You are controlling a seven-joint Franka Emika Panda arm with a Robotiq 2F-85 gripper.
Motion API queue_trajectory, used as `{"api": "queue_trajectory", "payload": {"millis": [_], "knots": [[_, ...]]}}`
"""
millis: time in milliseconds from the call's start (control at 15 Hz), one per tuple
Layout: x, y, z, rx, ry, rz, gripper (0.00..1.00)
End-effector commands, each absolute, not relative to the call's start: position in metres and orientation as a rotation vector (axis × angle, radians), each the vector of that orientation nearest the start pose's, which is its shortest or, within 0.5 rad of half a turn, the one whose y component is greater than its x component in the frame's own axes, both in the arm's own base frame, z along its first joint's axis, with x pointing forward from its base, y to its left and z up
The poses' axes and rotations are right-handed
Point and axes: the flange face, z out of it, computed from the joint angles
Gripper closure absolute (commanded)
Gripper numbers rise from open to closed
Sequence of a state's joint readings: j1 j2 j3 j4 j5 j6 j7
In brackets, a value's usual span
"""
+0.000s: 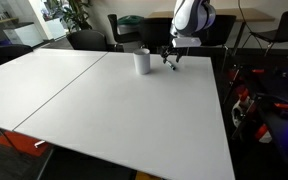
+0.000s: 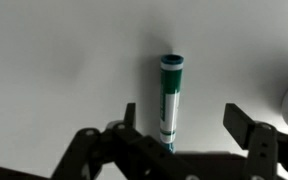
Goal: Pick up the marker and put it on the left side of the table
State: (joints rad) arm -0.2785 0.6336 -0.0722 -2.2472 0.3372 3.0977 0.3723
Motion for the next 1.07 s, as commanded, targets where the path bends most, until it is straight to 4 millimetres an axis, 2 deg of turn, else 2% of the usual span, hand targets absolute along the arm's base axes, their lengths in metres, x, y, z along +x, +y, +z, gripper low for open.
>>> {"api": "queue_trajectory", "payload": {"millis": [0, 333, 600, 1000], "knots": [[0.474, -0.197, 0.133, -2.708, 1.525, -0.408, 0.0], [0.448, -0.18, 0.16, -2.72, 1.507, -0.439, 0.0], [0.431, -0.158, 0.182, -2.766, 1.424, -0.487, 0.0], [0.417, -0.114, 0.203, -2.886, 1.155, -0.537, 0.0]]}}
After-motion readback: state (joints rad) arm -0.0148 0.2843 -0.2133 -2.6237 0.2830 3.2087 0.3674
